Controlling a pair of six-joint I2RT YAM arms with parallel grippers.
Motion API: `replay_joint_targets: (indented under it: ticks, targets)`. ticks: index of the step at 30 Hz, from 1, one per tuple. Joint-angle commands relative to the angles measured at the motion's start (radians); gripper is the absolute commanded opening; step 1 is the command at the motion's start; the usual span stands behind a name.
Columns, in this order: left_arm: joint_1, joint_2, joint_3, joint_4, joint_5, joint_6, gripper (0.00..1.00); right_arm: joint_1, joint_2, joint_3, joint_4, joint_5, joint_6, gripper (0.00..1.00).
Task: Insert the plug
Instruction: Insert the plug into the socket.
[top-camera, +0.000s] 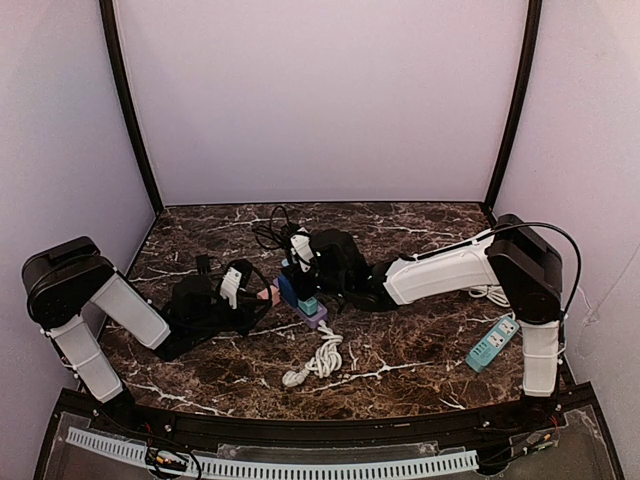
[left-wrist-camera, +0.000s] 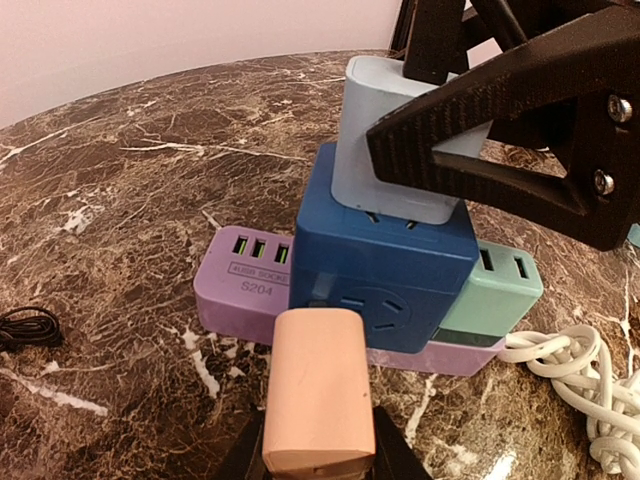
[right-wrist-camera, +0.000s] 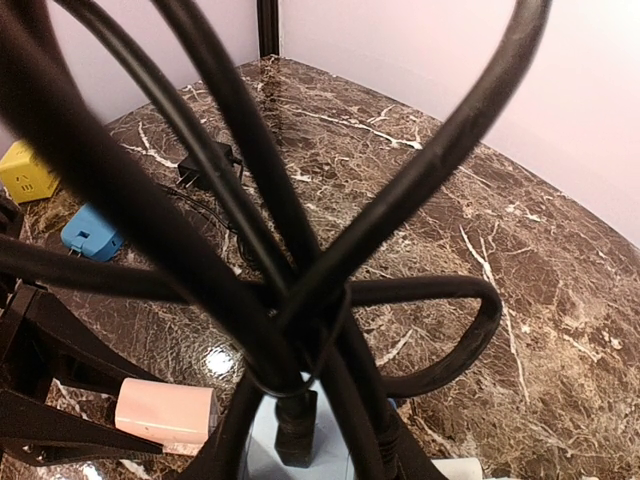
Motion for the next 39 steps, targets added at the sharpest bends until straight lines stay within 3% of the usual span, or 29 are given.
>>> replay_joint_targets:
  ticks: [1, 25, 39]
  targets:
    - [-0.011, -0.001, 0.015, 0.072, 0.025, 0.002, 0.01, 0.015, 0.064, -0.015, -0.112, -0.012, -0.007, 0.00]
    - [-0.028, -0.017, 0.024, 0.084, -0.043, 0.102, 0.01, 0.014, 0.064, -0.019, -0.112, -0.012, -0.003, 0.00]
    - [-0.025, 0.009, 0.062, 0.027, -0.101, 0.053, 0.01, 0.018, 0.061, -0.027, -0.133, -0.028, 0.005, 0.00]
